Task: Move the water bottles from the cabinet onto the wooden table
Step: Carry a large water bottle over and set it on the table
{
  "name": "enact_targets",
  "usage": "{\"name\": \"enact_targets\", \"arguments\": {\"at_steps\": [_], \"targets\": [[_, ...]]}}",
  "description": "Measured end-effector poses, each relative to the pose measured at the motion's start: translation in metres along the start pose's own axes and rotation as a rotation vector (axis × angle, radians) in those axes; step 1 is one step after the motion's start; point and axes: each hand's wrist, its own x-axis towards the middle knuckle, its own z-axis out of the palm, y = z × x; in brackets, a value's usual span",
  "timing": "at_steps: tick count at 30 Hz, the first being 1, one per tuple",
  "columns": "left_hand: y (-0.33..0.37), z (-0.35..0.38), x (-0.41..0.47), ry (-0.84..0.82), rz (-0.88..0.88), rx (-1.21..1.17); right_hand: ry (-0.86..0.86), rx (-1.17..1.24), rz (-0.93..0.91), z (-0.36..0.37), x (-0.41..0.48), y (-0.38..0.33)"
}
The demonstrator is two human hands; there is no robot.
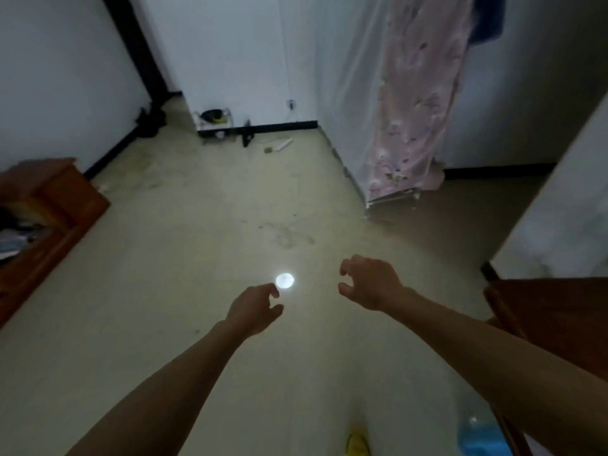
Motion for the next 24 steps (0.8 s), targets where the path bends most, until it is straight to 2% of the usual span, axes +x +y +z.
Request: {"name": "enact_targets", "arguments": {"at_steps": [6,13,17,24], "targets": [[-0.104,-0.063,0.04,0.137,-0.268,-0.087,-0.03,0.019,-0.278,0.011,0.155,-0.085],[-0.252,-0.09,0.037,0.197,-0.586,-0.168,-0.15,0.018,-0.626,0.058,0.29,-0.233],[-0.328,-0.112,0.055,0.206,-0.66,-0.177,-0.171,0.004,-0.684,0.083,0.353,-0.3],[-0.481,-0.215,0.1,0.295,-0.727,-0.184,-0.125,0.054,-0.735,0.086,0.485,-0.45]]}}
